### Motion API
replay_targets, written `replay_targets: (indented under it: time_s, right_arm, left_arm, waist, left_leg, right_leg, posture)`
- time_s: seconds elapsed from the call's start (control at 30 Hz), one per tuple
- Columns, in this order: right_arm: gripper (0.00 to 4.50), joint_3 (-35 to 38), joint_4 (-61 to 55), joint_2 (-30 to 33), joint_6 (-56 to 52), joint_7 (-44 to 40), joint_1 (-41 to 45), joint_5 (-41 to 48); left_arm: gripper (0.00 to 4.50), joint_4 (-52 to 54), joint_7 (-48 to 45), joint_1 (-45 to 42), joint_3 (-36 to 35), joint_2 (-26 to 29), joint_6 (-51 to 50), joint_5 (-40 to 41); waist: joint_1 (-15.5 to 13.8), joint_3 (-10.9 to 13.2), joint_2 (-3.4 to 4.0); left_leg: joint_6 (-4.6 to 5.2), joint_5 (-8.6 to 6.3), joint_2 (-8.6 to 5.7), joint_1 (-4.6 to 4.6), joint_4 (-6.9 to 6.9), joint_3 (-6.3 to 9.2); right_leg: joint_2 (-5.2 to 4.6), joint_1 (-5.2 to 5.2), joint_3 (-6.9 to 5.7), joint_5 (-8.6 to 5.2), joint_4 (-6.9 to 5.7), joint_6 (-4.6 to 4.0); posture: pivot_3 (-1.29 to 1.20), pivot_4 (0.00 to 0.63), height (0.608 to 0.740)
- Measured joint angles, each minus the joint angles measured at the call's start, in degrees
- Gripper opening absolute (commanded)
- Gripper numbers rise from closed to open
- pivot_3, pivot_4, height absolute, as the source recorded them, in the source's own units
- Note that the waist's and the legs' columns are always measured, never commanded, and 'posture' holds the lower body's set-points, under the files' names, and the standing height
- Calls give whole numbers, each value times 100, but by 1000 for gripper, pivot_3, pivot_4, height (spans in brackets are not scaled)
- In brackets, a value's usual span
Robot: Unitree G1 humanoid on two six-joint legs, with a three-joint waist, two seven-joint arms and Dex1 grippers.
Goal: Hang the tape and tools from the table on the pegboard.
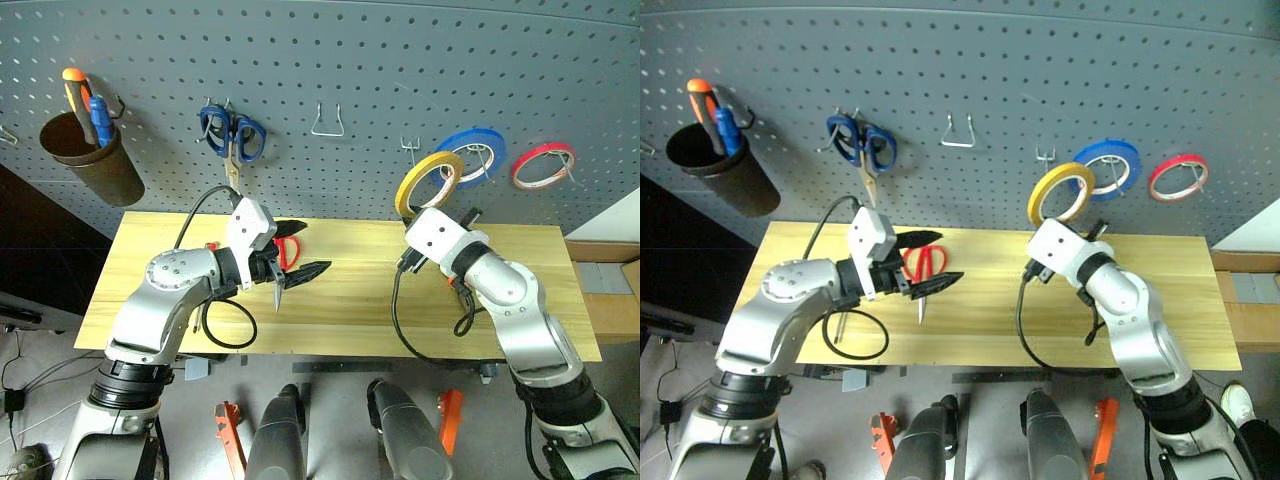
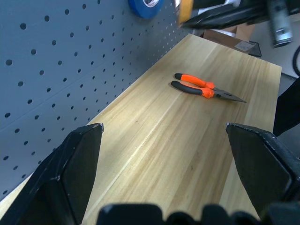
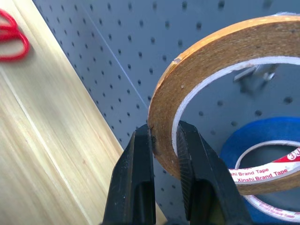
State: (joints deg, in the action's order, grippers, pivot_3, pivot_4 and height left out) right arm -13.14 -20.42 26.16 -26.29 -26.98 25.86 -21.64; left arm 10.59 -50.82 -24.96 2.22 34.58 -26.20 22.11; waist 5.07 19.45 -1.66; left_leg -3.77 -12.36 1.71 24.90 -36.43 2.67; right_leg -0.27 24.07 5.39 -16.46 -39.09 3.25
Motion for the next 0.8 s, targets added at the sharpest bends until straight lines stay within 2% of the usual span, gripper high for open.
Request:
replay_targets:
  time_s: [0.33,0.37,0.4,0.53,0.7,0.73,0.8]
  right_arm:
    - [106,-36,452,-231,194,210,204,-9]
    - [825,-36,450,-259,196,224,202,-7]
    - [1024,-32,441,-280,196,235,196,-2]
    - [2384,50,256,-368,193,288,66,59]
    - [4194,331,-706,-349,83,329,-995,92]
    - [4474,343,-842,-352,59,331,-1161,92]
    - [4474,488,-1259,-480,-89,384,-1591,104]
  left_arm:
    - [4500,0,18,1,7,-4,67,-86]
    - [4500,-5,19,1,7,-10,76,-93]
    - [4500,-20,20,1,7,-21,93,-103]
    - [4500,-88,24,-4,11,-76,184,-184]
    - [4500,-150,39,41,7,-104,215,-214]
    - [4500,-151,41,56,7,-103,229,-216]
    - [4500,-151,37,63,9,-105,274,-222]
  waist:
    - [-2,0,0]
    - [-2,0,0]
    - [-3,0,0]
    - [-4,0,0]
    - [-28,0,0]
    - [-28,0,0]
    - [-27,0,0]
  left_leg:
    - [0,0,0,0,-2,2]
    - [0,0,0,0,-2,2]
    - [0,0,0,0,-3,2]
    - [0,0,0,0,-5,3]
    - [0,0,-1,7,-4,8]
    - [0,0,-2,7,-6,8]
    - [0,0,0,6,-11,11]
  right_leg:
    - [0,-1,-1,0,-3,-1]
    - [0,-1,-1,0,-3,-1]
    - [0,-1,-1,0,-3,-1]
    - [0,-1,-2,0,-5,-1]
    - [-2,-1,-4,0,-1,-1]
    - [-2,-1,-3,0,-2,0]
    - [0,-2,-6,0,-9,0]
  posture:
    - [-128,340,740]
    - [-129,340,740]
    - [-129,340,740]
    - [-126,342,740]
    - [-126,345,740]
    - [-126,347,740]
    - [-134,350,740]
